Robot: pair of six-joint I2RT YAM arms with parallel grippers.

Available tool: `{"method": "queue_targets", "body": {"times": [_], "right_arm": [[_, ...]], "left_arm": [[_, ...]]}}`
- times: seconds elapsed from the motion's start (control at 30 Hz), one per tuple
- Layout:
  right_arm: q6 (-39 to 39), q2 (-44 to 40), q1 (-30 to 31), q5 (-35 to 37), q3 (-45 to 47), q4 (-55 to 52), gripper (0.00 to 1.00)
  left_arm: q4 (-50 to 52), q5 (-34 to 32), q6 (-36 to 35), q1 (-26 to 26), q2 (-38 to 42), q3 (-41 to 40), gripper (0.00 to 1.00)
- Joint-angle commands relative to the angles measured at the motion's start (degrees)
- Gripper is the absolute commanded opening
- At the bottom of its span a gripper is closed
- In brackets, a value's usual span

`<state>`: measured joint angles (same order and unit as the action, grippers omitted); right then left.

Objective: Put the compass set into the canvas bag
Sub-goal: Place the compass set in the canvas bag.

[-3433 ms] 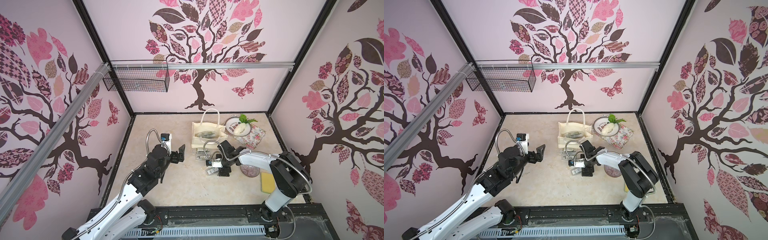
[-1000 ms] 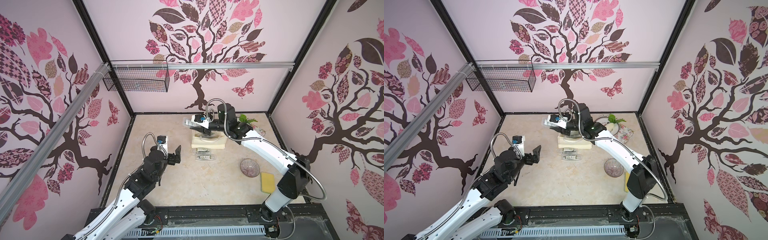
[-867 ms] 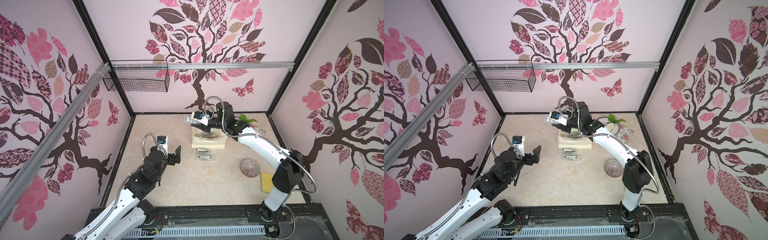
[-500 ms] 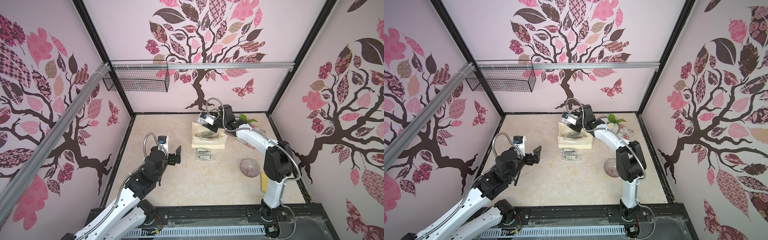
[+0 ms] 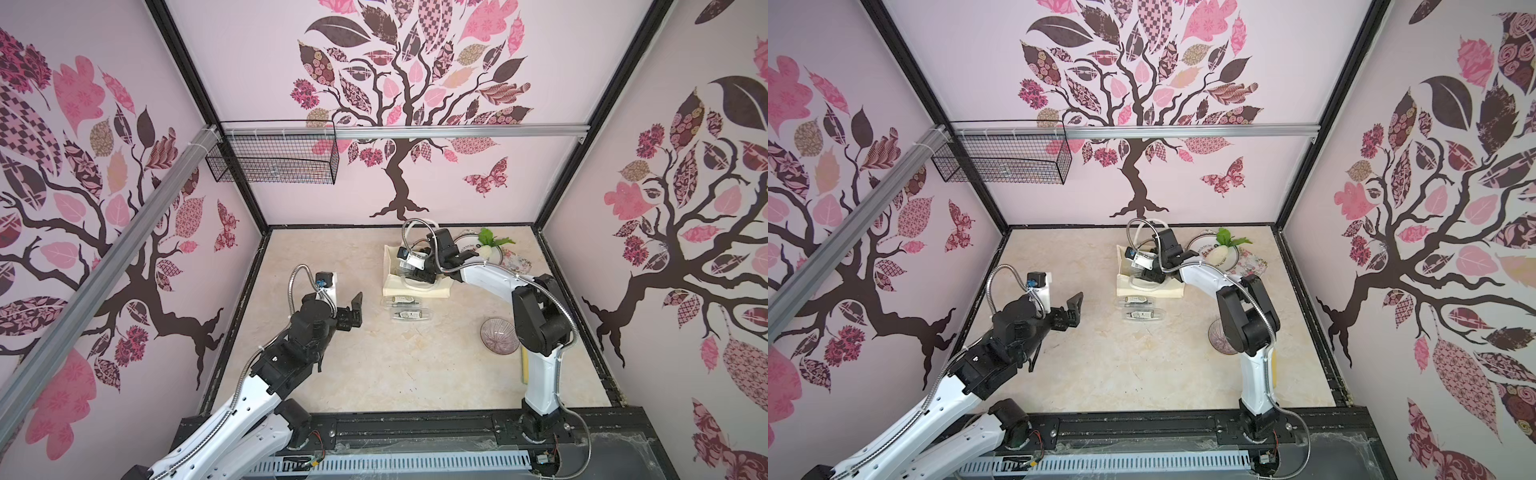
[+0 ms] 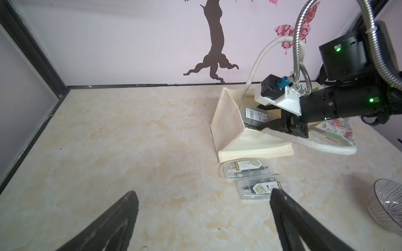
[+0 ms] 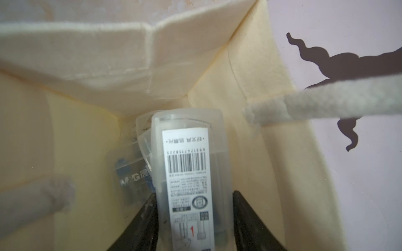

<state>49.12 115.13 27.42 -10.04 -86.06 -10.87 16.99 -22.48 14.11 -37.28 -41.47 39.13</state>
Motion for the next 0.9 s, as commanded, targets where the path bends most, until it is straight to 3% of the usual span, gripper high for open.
{"method": "queue_targets", "body": {"times": [0.0, 0.37, 0.43, 0.87], "right_arm": [[1.08, 2.25, 0.13, 1.87, -0.58, 0.13, 0.62], [-4.57, -4.34, 0.04, -2.72, 2.24, 8.43, 0.80], [-6.38, -7.08, 0.09, -4.61, 3.30, 10.59, 0.99], [-23.73, -25.65, 0.02, -6.63, 14.46, 26.70, 1.00]], "left_arm": [[-3.02, -0.91, 1.04, -0.17, 1.11, -1.96, 0.97], [-10.61, -0.69, -1.98, -0.16, -3.43, -3.95, 0.97], [-10.93, -0.13, -3.32, -0.16, -5.86, -2.65, 0.97], [-11.74, 2.23, -18.07, -0.17, -19.36, 4.58, 0.97]]}}
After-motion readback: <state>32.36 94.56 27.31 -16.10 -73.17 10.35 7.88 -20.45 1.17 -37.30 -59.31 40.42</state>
